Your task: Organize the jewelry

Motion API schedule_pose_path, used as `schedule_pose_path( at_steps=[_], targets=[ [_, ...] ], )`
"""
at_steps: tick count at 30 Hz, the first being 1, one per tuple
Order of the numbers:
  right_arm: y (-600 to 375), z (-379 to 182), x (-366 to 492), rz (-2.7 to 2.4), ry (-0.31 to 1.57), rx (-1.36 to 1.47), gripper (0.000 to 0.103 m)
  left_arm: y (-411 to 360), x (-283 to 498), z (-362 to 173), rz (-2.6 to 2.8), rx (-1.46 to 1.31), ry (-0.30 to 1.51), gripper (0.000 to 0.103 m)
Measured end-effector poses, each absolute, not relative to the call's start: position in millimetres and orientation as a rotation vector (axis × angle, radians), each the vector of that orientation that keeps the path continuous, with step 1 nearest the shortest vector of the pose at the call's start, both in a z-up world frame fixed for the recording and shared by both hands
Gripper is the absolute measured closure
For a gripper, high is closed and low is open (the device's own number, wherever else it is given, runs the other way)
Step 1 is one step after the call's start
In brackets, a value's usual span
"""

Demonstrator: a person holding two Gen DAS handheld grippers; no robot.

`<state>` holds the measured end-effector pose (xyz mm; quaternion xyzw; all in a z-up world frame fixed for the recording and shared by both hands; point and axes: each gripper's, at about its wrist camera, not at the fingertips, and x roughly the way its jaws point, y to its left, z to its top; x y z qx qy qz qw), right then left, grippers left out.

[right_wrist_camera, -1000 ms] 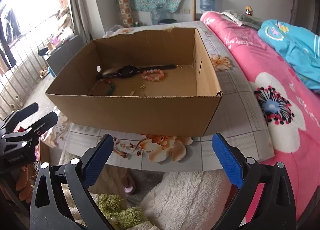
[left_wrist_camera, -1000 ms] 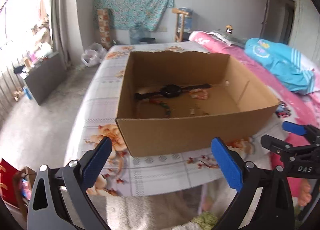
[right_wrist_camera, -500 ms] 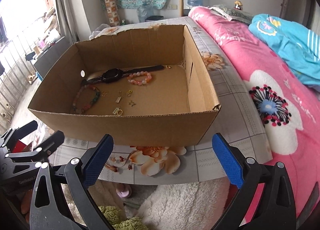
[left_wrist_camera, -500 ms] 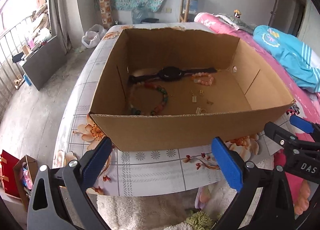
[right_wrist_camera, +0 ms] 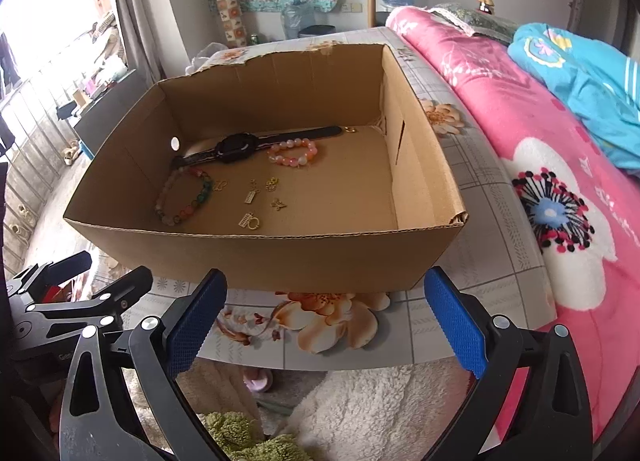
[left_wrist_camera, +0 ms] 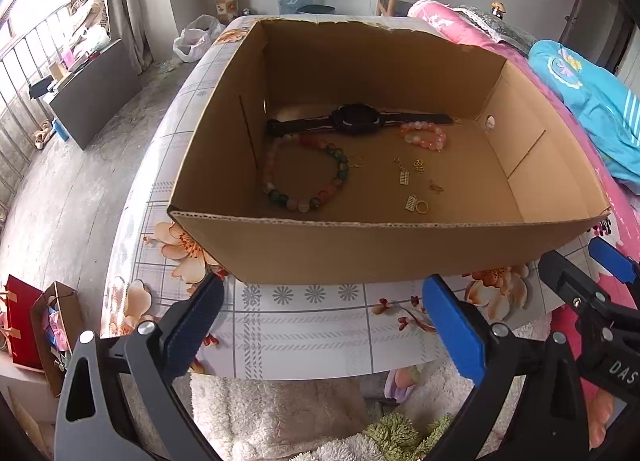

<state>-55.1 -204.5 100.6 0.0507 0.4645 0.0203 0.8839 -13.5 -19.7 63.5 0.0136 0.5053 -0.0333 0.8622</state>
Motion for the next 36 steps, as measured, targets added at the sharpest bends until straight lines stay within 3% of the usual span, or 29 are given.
schedule_pose_path(
  at_steps=[36],
  targets=[
    [-204.7, 89.7, -51.6, 0.03, 0.995, 0.107, 0.008, -25.8, -14.2, 65.0, -0.068, 0.044, 1.071, 0.006]
  ],
)
